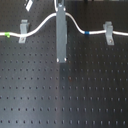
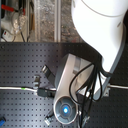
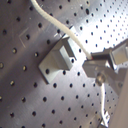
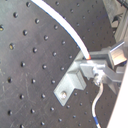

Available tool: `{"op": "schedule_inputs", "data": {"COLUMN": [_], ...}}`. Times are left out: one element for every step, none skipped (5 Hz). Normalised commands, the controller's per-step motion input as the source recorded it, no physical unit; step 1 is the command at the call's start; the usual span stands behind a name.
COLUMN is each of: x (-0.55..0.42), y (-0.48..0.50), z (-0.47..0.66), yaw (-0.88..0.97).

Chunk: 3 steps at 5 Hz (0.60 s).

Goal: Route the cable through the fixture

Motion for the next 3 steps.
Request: {"op": "schedule_inputs", "data": {"x": [-0.294,-0.084,0.000], "y": [-0.023,0.057,0.000], "z": [0.24,0.64,0.01], "yaw": [0.11,0.00,0.00]}}
